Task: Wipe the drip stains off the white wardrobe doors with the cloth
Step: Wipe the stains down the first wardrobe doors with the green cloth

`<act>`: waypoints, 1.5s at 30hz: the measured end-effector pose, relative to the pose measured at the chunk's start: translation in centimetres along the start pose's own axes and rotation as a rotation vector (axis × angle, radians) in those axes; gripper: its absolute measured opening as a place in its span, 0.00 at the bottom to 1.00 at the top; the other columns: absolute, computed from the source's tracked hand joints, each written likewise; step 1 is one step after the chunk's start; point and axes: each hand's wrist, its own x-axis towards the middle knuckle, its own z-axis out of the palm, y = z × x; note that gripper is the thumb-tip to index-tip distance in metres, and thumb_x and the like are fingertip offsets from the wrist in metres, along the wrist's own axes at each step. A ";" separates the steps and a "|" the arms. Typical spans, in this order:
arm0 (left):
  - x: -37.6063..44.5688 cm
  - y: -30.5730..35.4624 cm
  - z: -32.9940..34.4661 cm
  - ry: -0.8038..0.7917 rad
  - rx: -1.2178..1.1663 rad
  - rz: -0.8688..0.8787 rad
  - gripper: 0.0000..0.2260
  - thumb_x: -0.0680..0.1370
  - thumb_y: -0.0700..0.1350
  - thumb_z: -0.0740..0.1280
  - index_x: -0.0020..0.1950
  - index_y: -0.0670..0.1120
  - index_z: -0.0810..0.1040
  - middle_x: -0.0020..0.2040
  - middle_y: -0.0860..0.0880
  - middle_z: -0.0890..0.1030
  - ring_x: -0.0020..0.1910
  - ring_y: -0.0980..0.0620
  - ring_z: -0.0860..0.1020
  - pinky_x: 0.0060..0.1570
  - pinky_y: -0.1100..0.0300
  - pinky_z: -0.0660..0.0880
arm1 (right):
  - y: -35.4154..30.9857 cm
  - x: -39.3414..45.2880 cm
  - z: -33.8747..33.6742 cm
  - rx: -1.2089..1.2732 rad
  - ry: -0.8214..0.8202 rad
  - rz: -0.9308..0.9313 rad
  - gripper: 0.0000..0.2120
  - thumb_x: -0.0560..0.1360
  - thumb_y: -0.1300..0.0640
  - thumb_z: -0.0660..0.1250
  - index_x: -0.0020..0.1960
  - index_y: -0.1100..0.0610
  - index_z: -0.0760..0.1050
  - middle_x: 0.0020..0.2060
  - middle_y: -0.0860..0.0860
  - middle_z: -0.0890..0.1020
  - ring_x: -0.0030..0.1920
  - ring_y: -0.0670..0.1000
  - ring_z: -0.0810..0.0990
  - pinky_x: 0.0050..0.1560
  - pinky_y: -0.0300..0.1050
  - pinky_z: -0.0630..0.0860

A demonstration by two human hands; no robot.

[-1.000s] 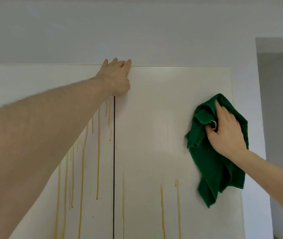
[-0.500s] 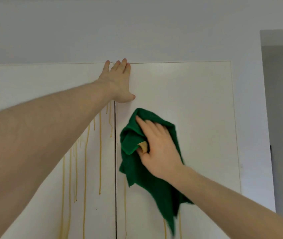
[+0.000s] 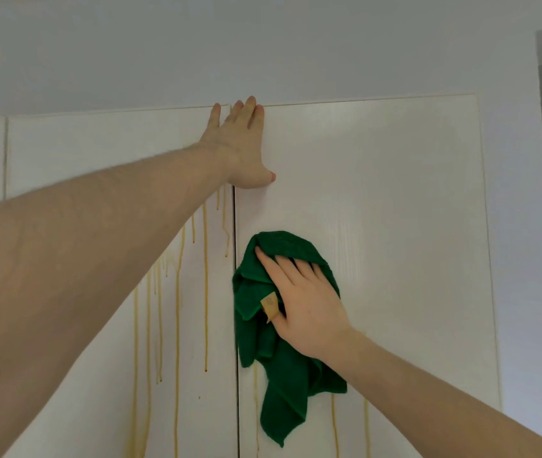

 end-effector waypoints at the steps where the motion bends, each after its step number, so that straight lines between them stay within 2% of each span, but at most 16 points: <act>1: 0.0 -0.1 0.0 -0.001 -0.001 0.002 0.51 0.75 0.67 0.63 0.82 0.42 0.37 0.82 0.46 0.38 0.82 0.46 0.39 0.79 0.43 0.38 | 0.4 -0.2 -0.2 -0.001 -0.001 0.003 0.39 0.77 0.47 0.62 0.84 0.49 0.51 0.72 0.45 0.70 0.69 0.49 0.69 0.73 0.45 0.63; 8: -0.2 -0.2 -0.1 0.003 -0.010 0.010 0.50 0.75 0.67 0.63 0.82 0.43 0.37 0.82 0.46 0.38 0.82 0.47 0.39 0.79 0.42 0.38 | 5.7 -2.7 -3.8 -0.083 0.037 0.123 0.42 0.77 0.44 0.65 0.84 0.48 0.48 0.71 0.48 0.72 0.68 0.54 0.70 0.71 0.51 0.65; 12: -0.4 -0.2 -0.2 0.016 0.000 0.014 0.50 0.75 0.67 0.63 0.82 0.43 0.38 0.83 0.46 0.39 0.82 0.46 0.40 0.79 0.42 0.38 | 9.8 -5.0 -6.2 -0.163 0.060 0.258 0.40 0.77 0.41 0.59 0.84 0.50 0.48 0.71 0.53 0.72 0.70 0.57 0.69 0.72 0.53 0.62; 18: -1.5 0.0 0.0 0.059 0.033 0.030 0.46 0.77 0.67 0.60 0.82 0.42 0.42 0.83 0.45 0.41 0.82 0.45 0.41 0.79 0.41 0.39 | 12.8 -7.3 -8.7 -0.173 0.135 0.423 0.39 0.77 0.41 0.56 0.84 0.54 0.52 0.69 0.56 0.72 0.66 0.61 0.71 0.69 0.57 0.65; 20: -2.6 0.1 0.5 0.099 0.047 0.068 0.42 0.79 0.65 0.58 0.82 0.43 0.46 0.83 0.45 0.42 0.82 0.46 0.41 0.79 0.41 0.40 | 12.8 -7.6 -9.3 -0.136 0.144 0.464 0.39 0.76 0.43 0.57 0.83 0.54 0.53 0.70 0.56 0.72 0.65 0.60 0.71 0.69 0.57 0.66; 22: -4.0 0.3 1.2 0.114 0.035 0.101 0.39 0.80 0.64 0.57 0.82 0.44 0.48 0.83 0.46 0.43 0.82 0.46 0.42 0.79 0.42 0.40 | 12.5 -7.5 -9.7 -0.085 0.162 0.499 0.38 0.76 0.50 0.64 0.83 0.54 0.54 0.70 0.55 0.73 0.65 0.60 0.71 0.69 0.58 0.67; 24: -5.2 0.4 1.9 0.087 0.029 0.130 0.39 0.80 0.64 0.58 0.82 0.44 0.47 0.83 0.46 0.43 0.82 0.47 0.43 0.79 0.42 0.40 | 12.0 -7.0 -9.9 -0.019 0.207 0.541 0.38 0.75 0.59 0.67 0.82 0.55 0.57 0.71 0.56 0.74 0.66 0.61 0.73 0.70 0.60 0.69; 25: -5.6 0.5 2.2 0.075 0.028 0.139 0.40 0.80 0.64 0.58 0.82 0.44 0.46 0.83 0.46 0.43 0.82 0.47 0.43 0.79 0.43 0.40 | 11.4 -6.6 -10.1 0.010 0.227 0.544 0.36 0.75 0.60 0.66 0.81 0.56 0.59 0.70 0.56 0.74 0.66 0.62 0.73 0.69 0.62 0.70; 27: -6.0 0.6 2.5 0.062 0.019 0.149 0.42 0.79 0.64 0.60 0.82 0.43 0.45 0.83 0.45 0.43 0.82 0.47 0.45 0.79 0.43 0.40 | 9.7 -5.7 -9.9 0.033 0.234 0.486 0.32 0.74 0.58 0.63 0.77 0.60 0.65 0.68 0.58 0.76 0.66 0.62 0.75 0.67 0.63 0.72; 29: -6.0 0.9 2.6 0.049 0.010 0.146 0.44 0.78 0.64 0.62 0.82 0.42 0.44 0.83 0.44 0.42 0.82 0.46 0.45 0.80 0.44 0.41 | 7.2 -5.0 -9.0 0.045 0.204 0.363 0.32 0.72 0.61 0.64 0.76 0.60 0.67 0.67 0.58 0.77 0.66 0.62 0.75 0.68 0.63 0.73; 31: -5.9 1.3 2.6 0.031 0.028 0.138 0.47 0.77 0.65 0.64 0.82 0.41 0.43 0.83 0.43 0.41 0.82 0.45 0.45 0.80 0.44 0.42 | 4.3 -4.3 -7.8 0.056 0.178 0.239 0.36 0.69 0.64 0.65 0.78 0.58 0.66 0.68 0.56 0.77 0.65 0.59 0.75 0.67 0.59 0.72; 34: -6.0 1.8 2.7 0.022 0.064 0.132 0.50 0.76 0.65 0.66 0.82 0.39 0.41 0.82 0.41 0.40 0.82 0.42 0.45 0.80 0.44 0.43 | 0.4 -3.0 -5.7 0.088 0.146 0.130 0.38 0.68 0.63 0.66 0.78 0.52 0.66 0.68 0.49 0.76 0.65 0.55 0.73 0.67 0.54 0.70; 40: -5.9 2.2 2.7 -0.001 0.105 0.107 0.50 0.77 0.64 0.66 0.81 0.38 0.39 0.82 0.40 0.40 0.82 0.42 0.44 0.80 0.44 0.42 | -5.0 -1.1 0.2 0.184 0.001 0.082 0.38 0.73 0.60 0.66 0.81 0.49 0.60 0.71 0.46 0.72 0.69 0.53 0.69 0.75 0.54 0.64; 43: -5.8 2.2 2.9 0.007 0.102 0.102 0.50 0.77 0.64 0.66 0.81 0.38 0.40 0.82 0.40 0.40 0.82 0.42 0.44 0.80 0.44 0.43 | -5.5 -1.5 2.4 0.127 -0.058 0.056 0.43 0.73 0.59 0.70 0.83 0.49 0.54 0.73 0.47 0.70 0.72 0.52 0.65 0.77 0.54 0.61; 45: -5.8 2.2 3.0 0.009 0.100 0.101 0.50 0.77 0.63 0.66 0.81 0.38 0.39 0.82 0.39 0.39 0.82 0.41 0.44 0.80 0.45 0.43 | -4.8 -1.9 2.9 0.066 -0.053 0.028 0.46 0.71 0.57 0.72 0.83 0.49 0.53 0.73 0.47 0.70 0.71 0.52 0.67 0.75 0.52 0.64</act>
